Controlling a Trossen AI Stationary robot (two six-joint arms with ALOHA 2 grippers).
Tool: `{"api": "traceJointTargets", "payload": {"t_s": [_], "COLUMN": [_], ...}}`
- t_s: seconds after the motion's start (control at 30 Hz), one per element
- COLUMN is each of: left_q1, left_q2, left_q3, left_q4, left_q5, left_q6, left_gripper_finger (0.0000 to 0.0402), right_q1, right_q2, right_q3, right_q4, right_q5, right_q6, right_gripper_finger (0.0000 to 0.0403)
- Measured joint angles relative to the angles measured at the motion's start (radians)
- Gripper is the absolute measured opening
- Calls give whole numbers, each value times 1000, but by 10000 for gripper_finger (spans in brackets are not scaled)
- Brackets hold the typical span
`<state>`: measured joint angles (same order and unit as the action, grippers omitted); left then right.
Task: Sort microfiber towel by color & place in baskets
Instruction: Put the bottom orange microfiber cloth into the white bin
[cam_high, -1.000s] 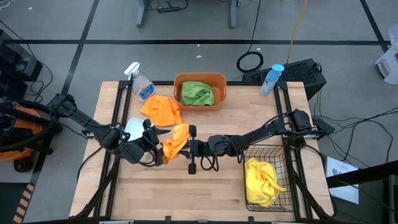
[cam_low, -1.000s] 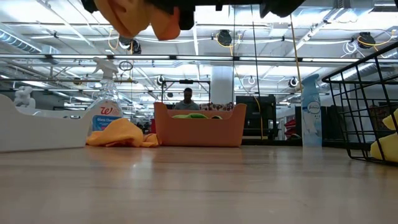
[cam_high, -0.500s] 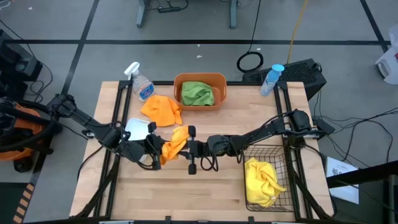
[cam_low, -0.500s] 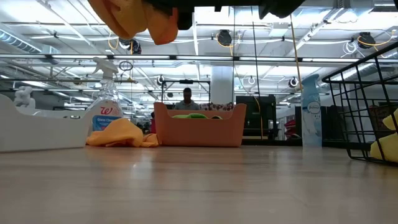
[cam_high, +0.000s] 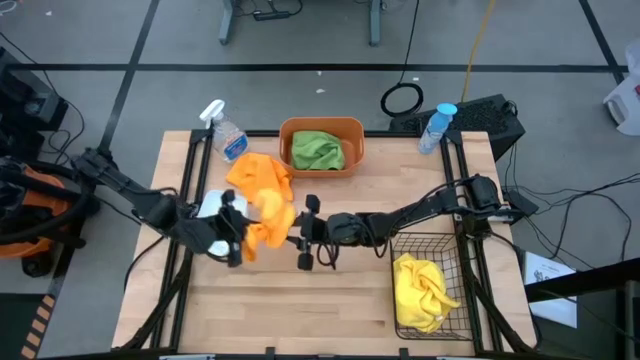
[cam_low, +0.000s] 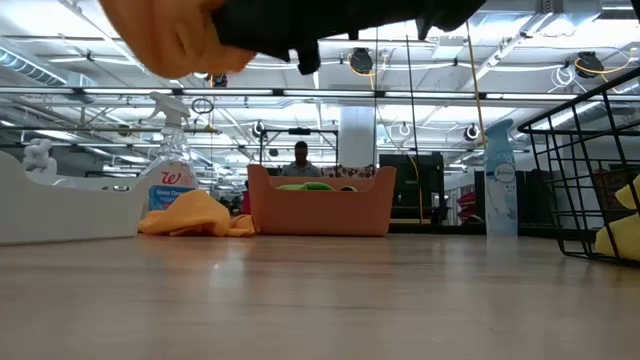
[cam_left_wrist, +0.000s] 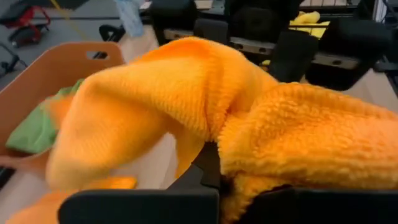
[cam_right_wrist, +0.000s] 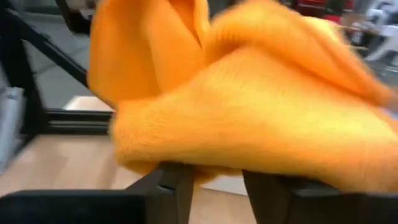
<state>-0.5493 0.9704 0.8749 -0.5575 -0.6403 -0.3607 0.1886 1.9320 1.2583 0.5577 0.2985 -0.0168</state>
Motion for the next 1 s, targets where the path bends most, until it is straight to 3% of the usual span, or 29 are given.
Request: {"api": "traceJointTargets", "payload": {"t_s": [0.23, 0.6, 0.87, 1.0], "left_q1": [-77, -198, -211, -211], "left_q2": [-134, -220, -225, -224], "left_q3": [0, 4, 21, 4], "left_q4": [-166, -623, -867, -881], "left_q5": [-11, -7, 110, 161], "left_q6": [-162, -632, -845, -890], "left_gripper_finger": [5, 4, 4, 4], "right_q1": [-2, 0, 1, 2], "right_q2": [0, 0, 1, 1], "right_q3": [-1, -2, -3, -3], "right_q4": [-19, -44, -93, -93], "right_q5": [18, 7, 5, 4], "right_q6": [-2, -4, 5, 5], "right_gripper_finger": [166, 187, 188, 188]}}
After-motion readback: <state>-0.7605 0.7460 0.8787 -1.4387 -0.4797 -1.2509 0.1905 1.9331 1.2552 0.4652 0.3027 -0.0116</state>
